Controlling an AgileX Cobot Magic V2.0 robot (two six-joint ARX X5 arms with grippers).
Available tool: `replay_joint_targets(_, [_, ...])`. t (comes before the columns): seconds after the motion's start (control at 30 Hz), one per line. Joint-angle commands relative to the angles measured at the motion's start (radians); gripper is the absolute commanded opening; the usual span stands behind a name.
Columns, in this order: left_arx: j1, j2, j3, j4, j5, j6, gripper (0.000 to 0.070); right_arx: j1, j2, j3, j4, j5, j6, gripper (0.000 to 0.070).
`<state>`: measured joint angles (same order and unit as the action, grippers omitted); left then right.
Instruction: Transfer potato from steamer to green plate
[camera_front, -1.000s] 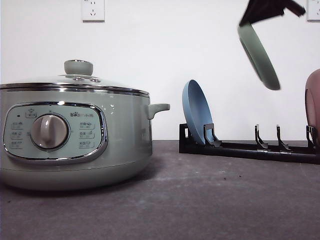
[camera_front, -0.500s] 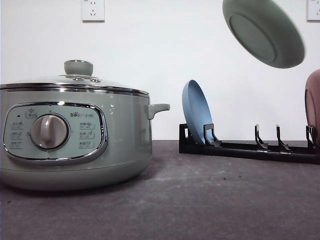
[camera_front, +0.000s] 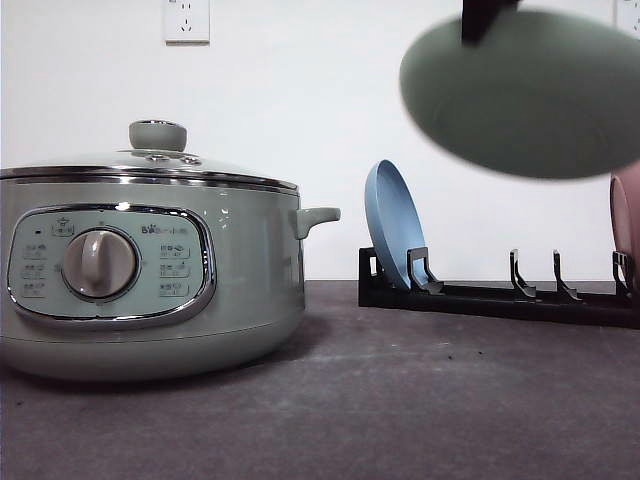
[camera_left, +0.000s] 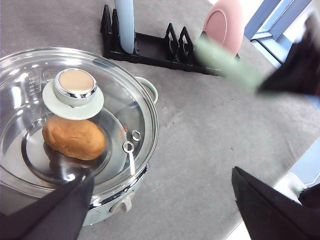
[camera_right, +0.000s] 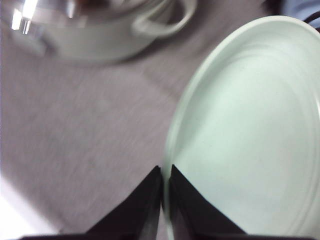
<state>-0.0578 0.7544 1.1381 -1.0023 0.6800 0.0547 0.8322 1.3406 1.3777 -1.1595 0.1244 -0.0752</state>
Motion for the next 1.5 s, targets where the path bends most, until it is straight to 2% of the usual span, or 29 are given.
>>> replay_joint_targets(0.0, [-0.003, 0.008, 0.022, 0.007, 0.003, 0.012, 0.0566, 0.057, 0.010, -0.027, 0.023, 0.037, 0.035, 0.0006])
replay_joint_targets(0.2, [-0.003, 0.010, 0.022, 0.008, 0.003, 0.013, 0.0566, 0.189, 0.012, -0.171, 0.093, 0.108, 0.088, 0.0006])
replay_joint_targets(0.4, [-0.003, 0.010, 0.022, 0.008, 0.003, 0.012, 0.0566, 0.263, 0.044, -0.265, 0.172, 0.143, 0.122, 0.0006])
replay_joint_targets(0.73, [-0.003, 0.010, 0.022, 0.007, 0.003, 0.012, 0.0566, 0.286, 0.162, -0.359, 0.305, 0.140, 0.146, 0.0006])
replay_joint_targets(1.03, [-0.003, 0.010, 0.022, 0.006, 0.003, 0.012, 0.0566, 0.284, 0.195, -0.435, 0.418, 0.056, 0.191, 0.0014])
replay_joint_targets(1.07, [-0.003, 0.010, 0.022, 0.006, 0.003, 0.012, 0.0566, 0.284, 0.195, -0.441, 0.423, 0.055, 0.199, 0.0028])
replay_joint_targets(1.2, [-0.003, 0.010, 0.022, 0.007, 0.003, 0.012, 0.0566, 0.284, 0.195, -0.456, 0.430, 0.051, 0.208, 0.0242])
replay_joint_targets(1.23, [-0.003, 0.010, 0.022, 0.007, 0.003, 0.012, 0.0566, 0.283, 0.195, -0.456, 0.431, 0.052, 0.209, 0.0271])
replay_joint_targets(1.47, [-0.003, 0.010, 0.022, 0.007, 0.003, 0.012, 0.0566, 0.282, 0.189, -0.448, 0.435, 0.056, 0.207, 0.0287])
